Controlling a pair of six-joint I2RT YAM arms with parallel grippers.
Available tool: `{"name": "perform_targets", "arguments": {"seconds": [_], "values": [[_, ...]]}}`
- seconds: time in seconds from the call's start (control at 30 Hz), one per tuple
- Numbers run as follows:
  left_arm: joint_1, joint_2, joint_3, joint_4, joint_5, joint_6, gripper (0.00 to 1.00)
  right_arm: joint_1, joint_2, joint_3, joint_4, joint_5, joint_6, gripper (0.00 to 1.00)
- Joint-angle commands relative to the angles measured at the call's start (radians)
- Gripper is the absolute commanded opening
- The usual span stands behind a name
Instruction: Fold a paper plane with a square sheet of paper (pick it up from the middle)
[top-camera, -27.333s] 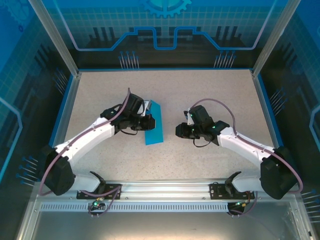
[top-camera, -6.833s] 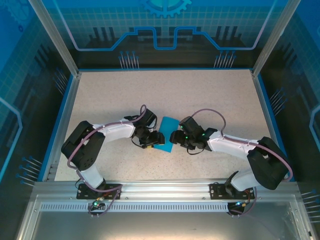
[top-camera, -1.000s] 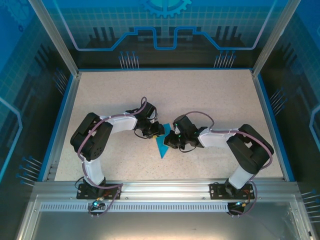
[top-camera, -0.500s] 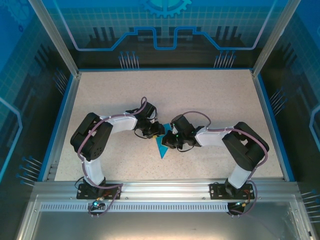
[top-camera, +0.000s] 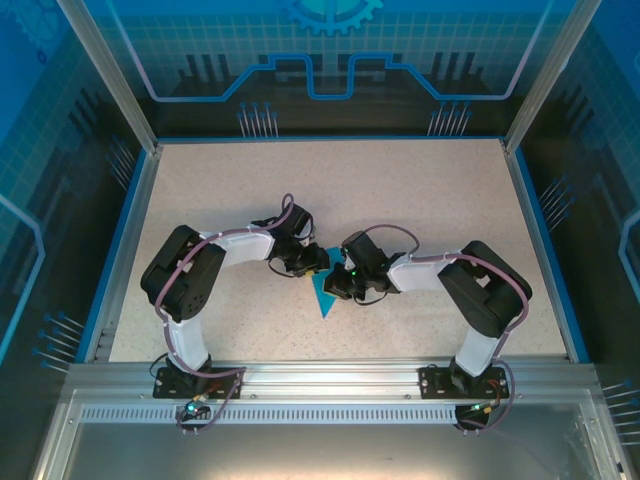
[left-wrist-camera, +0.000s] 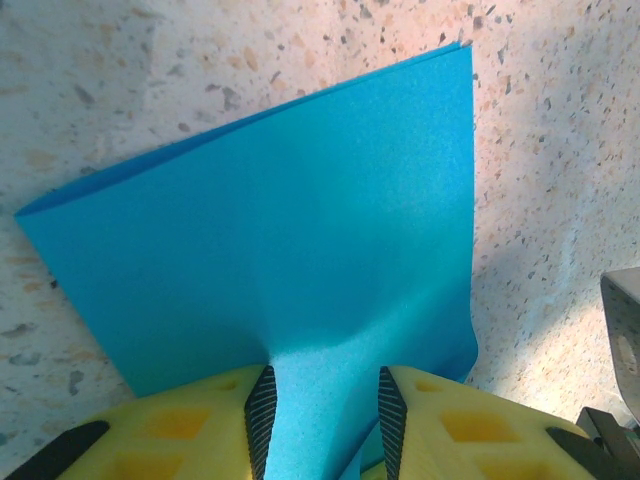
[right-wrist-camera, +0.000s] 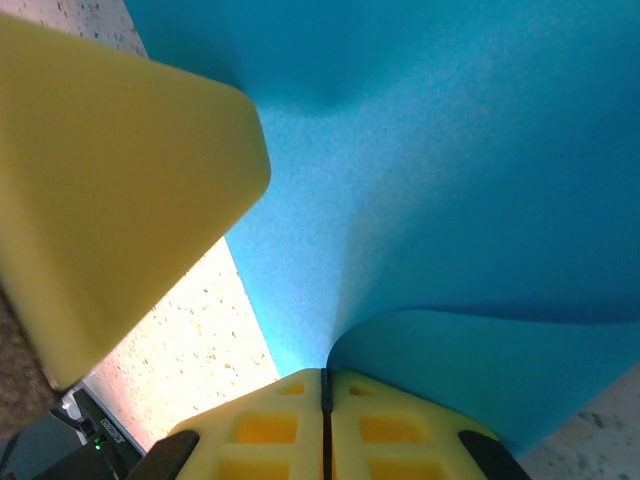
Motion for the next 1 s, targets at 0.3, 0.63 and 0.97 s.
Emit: {"name": "perform_targets", "arguments": {"seconds": [0.3,0.63,0.97], "values": [[0.002,-0.002,-0.016,-0.024,-0.004,0.011,0.35,0.015,0.030,0.033,0.009,0.015,-0.011,0.06],[0.002,-0.004,-0.019,-0.024,-0.003,0.011,0.35,0.016,0.044,0.036,0.008,0.018,-0.008,0.06],[0.003,-0.004,-0.021,-0.022,-0.002,0.011,0.35,0.014,0.049,0.034,0.028,0.022,0.003,0.06]]}}
